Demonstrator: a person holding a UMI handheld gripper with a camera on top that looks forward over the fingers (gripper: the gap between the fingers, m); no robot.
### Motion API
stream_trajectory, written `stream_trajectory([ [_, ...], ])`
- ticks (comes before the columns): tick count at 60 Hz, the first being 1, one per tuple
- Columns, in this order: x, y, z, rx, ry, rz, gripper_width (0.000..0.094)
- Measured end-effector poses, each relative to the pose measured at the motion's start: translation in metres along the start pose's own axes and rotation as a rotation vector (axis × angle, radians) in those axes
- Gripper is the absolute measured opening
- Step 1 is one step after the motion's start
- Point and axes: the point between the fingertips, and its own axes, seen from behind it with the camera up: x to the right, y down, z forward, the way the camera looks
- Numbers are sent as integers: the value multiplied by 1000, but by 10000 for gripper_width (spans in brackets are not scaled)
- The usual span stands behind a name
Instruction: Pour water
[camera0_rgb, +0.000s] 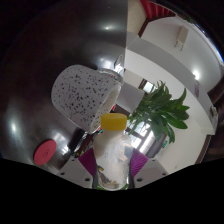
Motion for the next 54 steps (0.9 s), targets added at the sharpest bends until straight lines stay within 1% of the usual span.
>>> stream_trajectory([
  [4,4,0,-1,-3,-2,28,417],
  [10,11,3,-7,19,17,150,413],
  [15,20,7,-11,42,-14,369,416],
  [18,14,9,-16,38,-29,535,413],
  [20,23,13,-15,66,-51,658,412],
  [24,28,26,-14,63,-76,912,412],
  [27,29,33,-15,76,-98,1108,419],
  [28,24,21,-13,67,-96,1177,420],
  [30,17,43,-21,94,-132,1307,419],
  [34,7,45,-24,130,-206,1545,420],
  [35,5,35,-17,127,-219,1592,421],
  [36,3,36,-17,136,-228,1642,422],
  [37,1,23,-11,136,-227,1694,422],
  [38,-4,42,-18,157,-244,1737,420],
  [39,-7,45,-19,165,-256,1775,420],
  [43,-19,45,-16,175,-290,1886,422],
  [44,-20,32,-13,169,-288,1904,421],
  [45,-28,40,-13,178,-298,1918,421],
  [49,-42,41,-12,182,-318,1956,422],
  [54,-59,27,-7,186,-337,1995,421],
])
